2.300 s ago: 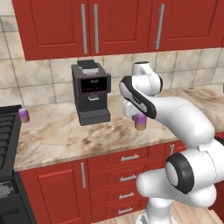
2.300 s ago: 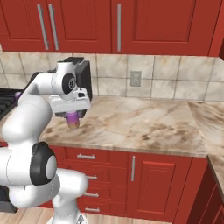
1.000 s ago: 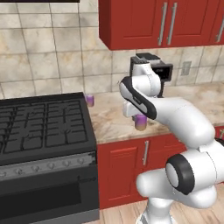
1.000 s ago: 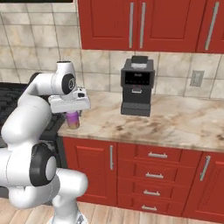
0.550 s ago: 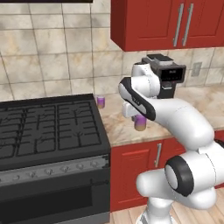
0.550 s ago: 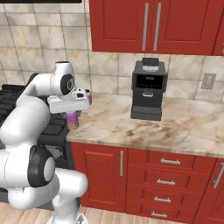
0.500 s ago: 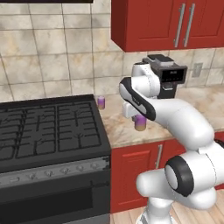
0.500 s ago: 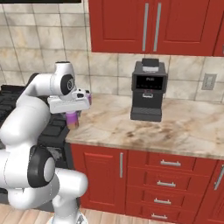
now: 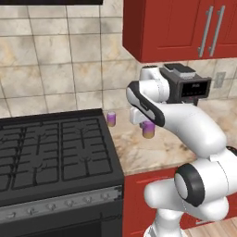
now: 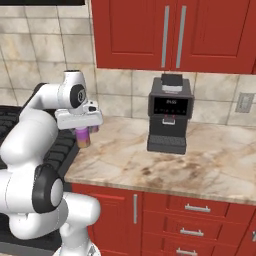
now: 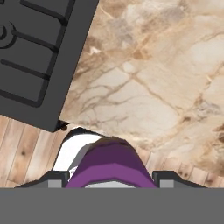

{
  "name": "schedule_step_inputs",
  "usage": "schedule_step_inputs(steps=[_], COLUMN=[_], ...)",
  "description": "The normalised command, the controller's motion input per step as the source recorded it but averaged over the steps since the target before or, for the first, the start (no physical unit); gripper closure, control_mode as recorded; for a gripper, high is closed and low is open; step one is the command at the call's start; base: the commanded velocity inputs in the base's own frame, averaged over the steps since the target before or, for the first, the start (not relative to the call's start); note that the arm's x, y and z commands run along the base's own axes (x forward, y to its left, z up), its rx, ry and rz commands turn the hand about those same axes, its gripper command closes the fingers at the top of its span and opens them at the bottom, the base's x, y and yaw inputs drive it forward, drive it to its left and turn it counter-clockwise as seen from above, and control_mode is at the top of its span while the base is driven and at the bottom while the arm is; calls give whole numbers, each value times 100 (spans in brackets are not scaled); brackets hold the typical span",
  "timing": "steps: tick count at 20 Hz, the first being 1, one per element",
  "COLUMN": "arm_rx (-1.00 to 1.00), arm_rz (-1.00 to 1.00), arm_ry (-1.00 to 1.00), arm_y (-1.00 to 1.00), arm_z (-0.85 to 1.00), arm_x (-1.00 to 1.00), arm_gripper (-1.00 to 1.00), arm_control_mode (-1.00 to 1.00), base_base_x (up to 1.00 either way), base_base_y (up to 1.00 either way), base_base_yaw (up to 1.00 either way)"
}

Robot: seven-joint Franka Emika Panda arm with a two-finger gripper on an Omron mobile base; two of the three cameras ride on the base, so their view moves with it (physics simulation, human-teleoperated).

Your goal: Four empty soda cans are scattered around the kitchen. Gather all the cans and cluster them next to the stove for recycling.

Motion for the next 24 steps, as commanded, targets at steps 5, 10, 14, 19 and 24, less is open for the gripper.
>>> schedule_step_inputs(steps=[5,10,14,19,24], arm_rx=[0,0,0,0,0], arm_rz=[0,0,0,0,0], arm_ry=[0,0,0,0,-1], arm_y=[0,0,0,0,0], arm_z=[0,0,0,0,0], arm_x=[0,0,0,0,0], arm_gripper=[100,100,100,100,100], arm_control_mode=[100,100,100,-100,-100], base_base_x=[36,35,22,0,0], base_base_y=[15,12,10,1,0], base_base_yaw=[0,0,0,0,0])
